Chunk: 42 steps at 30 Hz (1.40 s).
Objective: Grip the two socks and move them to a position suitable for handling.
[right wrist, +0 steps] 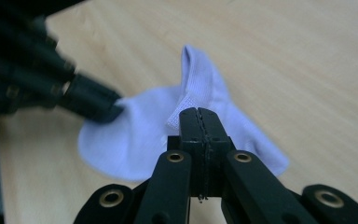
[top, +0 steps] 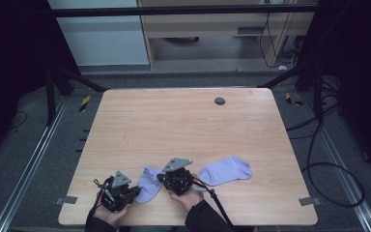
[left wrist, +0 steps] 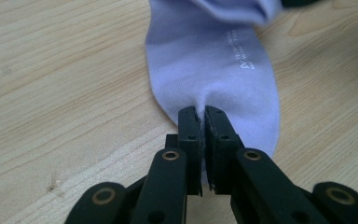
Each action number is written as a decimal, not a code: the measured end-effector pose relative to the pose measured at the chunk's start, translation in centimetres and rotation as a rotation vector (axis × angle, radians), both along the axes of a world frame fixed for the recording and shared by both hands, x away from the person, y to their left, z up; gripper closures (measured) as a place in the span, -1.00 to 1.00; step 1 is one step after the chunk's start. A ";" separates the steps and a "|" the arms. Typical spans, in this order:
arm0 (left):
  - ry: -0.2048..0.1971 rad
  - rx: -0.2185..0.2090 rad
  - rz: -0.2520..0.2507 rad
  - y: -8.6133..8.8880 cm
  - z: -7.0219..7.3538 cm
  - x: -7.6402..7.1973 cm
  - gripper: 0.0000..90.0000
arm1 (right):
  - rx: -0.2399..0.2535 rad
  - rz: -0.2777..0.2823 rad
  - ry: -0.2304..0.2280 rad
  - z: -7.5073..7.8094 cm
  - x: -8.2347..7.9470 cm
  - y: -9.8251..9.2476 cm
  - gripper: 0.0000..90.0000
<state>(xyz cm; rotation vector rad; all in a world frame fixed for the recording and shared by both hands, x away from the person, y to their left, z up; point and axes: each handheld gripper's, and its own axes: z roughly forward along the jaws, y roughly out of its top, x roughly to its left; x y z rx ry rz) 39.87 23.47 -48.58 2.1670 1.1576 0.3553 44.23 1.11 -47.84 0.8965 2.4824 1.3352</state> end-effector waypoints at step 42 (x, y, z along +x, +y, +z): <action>0.046 0.010 0.099 0.4 -0.1 0.9 0.91 | -0.137 -0.197 0.071 -2.0 6.6 -0.7 0.96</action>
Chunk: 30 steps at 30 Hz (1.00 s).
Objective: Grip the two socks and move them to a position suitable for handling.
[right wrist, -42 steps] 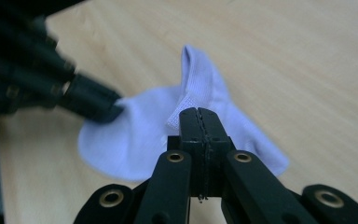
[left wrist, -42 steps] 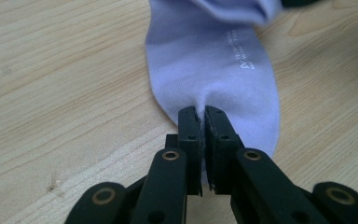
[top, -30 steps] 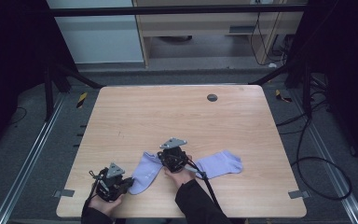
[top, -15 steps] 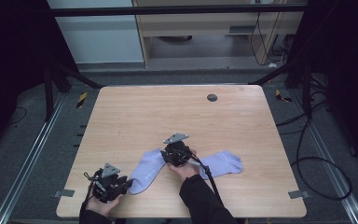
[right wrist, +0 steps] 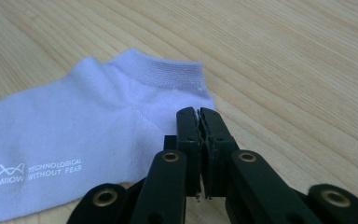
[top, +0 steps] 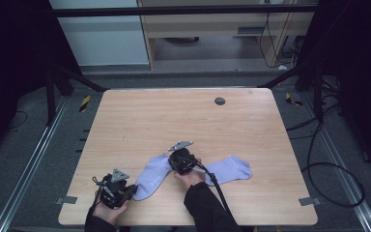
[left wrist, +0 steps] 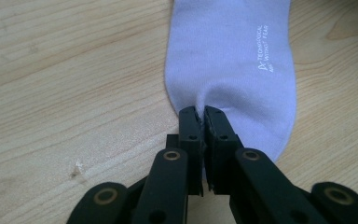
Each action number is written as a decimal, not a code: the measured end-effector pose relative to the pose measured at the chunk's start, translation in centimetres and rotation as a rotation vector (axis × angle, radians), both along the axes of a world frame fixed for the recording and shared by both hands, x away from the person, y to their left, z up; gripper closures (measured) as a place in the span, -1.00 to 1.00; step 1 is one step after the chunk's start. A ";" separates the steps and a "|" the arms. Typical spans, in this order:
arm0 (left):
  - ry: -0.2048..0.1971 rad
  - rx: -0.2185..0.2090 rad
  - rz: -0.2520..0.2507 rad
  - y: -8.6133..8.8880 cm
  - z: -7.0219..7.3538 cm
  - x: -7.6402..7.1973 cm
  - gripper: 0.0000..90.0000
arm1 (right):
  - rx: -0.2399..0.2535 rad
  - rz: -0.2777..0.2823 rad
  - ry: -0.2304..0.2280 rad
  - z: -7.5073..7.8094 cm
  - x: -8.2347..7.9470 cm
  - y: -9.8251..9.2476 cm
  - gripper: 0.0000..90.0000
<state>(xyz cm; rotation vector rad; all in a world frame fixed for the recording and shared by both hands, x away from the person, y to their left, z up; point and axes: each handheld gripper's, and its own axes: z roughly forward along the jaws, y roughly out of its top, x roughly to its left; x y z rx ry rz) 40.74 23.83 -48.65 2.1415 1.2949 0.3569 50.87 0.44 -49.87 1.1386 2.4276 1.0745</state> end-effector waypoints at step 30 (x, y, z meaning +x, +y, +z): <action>-0.134 0.006 0.152 3.7 2.1 4.1 0.48 | 0.092 -0.003 -0.055 1.9 -3.0 -2.6 0.60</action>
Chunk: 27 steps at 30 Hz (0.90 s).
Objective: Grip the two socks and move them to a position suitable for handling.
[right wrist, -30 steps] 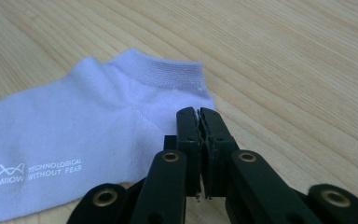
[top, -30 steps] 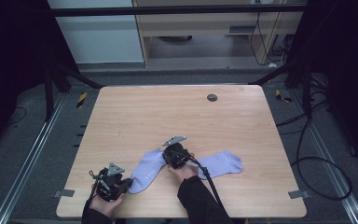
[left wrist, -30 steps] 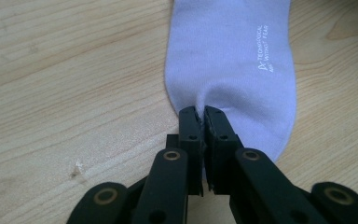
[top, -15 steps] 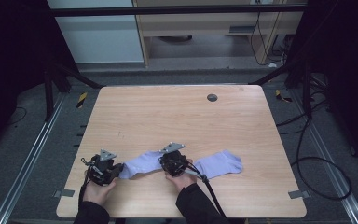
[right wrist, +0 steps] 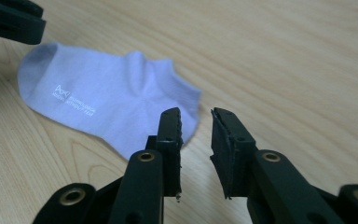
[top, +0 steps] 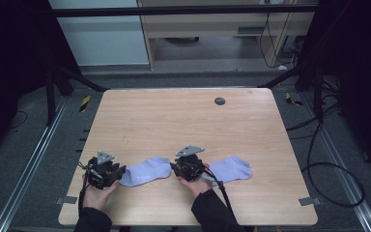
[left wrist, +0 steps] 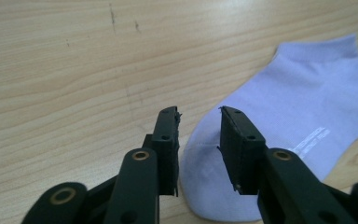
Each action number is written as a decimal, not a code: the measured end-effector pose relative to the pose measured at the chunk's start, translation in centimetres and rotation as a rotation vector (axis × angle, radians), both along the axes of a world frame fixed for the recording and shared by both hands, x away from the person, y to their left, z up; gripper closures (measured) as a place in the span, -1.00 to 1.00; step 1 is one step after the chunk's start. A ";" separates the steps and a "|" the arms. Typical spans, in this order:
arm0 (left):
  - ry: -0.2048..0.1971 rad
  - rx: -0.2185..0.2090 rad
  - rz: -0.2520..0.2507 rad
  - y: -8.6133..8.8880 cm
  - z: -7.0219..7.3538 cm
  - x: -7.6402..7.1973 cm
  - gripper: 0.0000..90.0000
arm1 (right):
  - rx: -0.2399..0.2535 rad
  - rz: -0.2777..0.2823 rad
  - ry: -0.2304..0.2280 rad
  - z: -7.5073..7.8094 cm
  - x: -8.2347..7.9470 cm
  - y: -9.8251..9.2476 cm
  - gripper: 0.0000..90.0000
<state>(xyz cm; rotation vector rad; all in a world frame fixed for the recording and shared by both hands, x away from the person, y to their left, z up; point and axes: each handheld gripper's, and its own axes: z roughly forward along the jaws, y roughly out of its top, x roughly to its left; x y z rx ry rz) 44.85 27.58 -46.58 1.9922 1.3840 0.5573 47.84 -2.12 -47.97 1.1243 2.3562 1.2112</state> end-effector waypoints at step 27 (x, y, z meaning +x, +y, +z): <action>-0.127 -0.134 -0.209 -10.4 3.2 -1.8 0.11 | 0.017 -0.155 -0.069 3.3 -3.5 -16.6 0.12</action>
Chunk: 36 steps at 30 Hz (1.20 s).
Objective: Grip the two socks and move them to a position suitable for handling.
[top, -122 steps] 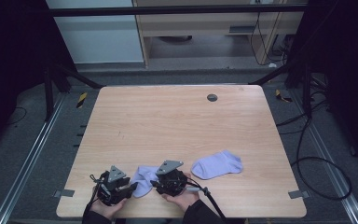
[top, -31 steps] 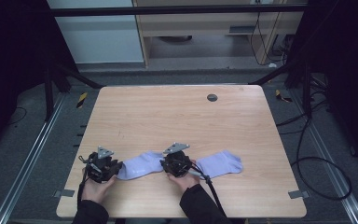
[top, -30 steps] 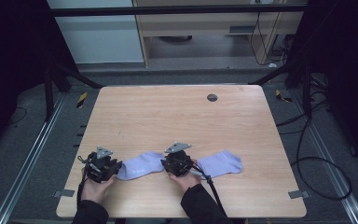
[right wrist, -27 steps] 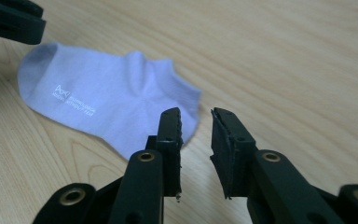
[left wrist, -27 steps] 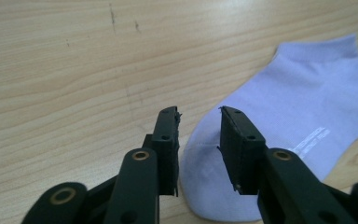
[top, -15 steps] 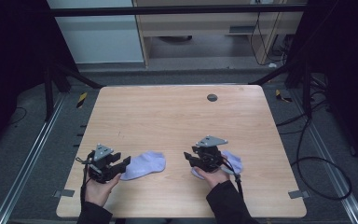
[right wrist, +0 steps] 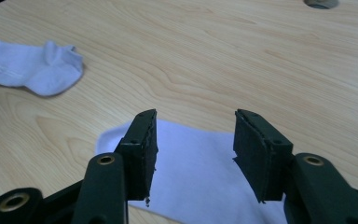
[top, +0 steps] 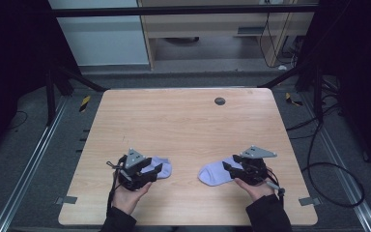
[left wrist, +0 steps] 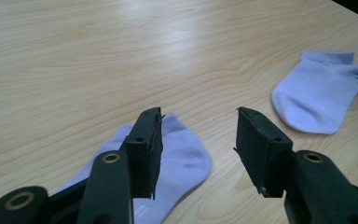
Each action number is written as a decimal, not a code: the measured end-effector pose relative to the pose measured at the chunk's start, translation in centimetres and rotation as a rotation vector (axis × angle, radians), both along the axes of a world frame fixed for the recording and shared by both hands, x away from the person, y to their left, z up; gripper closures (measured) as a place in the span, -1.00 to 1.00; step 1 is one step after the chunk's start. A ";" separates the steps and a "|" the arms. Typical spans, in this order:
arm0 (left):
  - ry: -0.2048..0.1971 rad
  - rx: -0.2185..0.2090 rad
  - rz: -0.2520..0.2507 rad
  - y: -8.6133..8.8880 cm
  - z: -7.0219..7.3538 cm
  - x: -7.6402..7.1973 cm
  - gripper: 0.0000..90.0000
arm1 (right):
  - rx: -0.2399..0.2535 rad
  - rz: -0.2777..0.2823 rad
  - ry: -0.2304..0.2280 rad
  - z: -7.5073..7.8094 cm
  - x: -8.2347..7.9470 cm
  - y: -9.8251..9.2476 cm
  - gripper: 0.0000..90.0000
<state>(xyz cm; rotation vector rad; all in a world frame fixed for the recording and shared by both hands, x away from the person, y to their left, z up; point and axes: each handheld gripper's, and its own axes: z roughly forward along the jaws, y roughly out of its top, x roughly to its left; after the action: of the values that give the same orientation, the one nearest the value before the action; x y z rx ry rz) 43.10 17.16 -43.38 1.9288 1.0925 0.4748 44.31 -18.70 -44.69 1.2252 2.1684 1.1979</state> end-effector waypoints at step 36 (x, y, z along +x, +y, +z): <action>0.064 0.161 -0.147 -13.6 -5.0 1.7 0.28 | -0.084 -0.130 0.117 -4.8 1.7 -5.9 0.51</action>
<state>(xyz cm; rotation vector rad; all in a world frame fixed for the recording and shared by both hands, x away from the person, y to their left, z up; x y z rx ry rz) 44.84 3.52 -48.34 2.1617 0.9690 0.4330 46.03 -24.63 -49.46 1.4081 2.1595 0.9950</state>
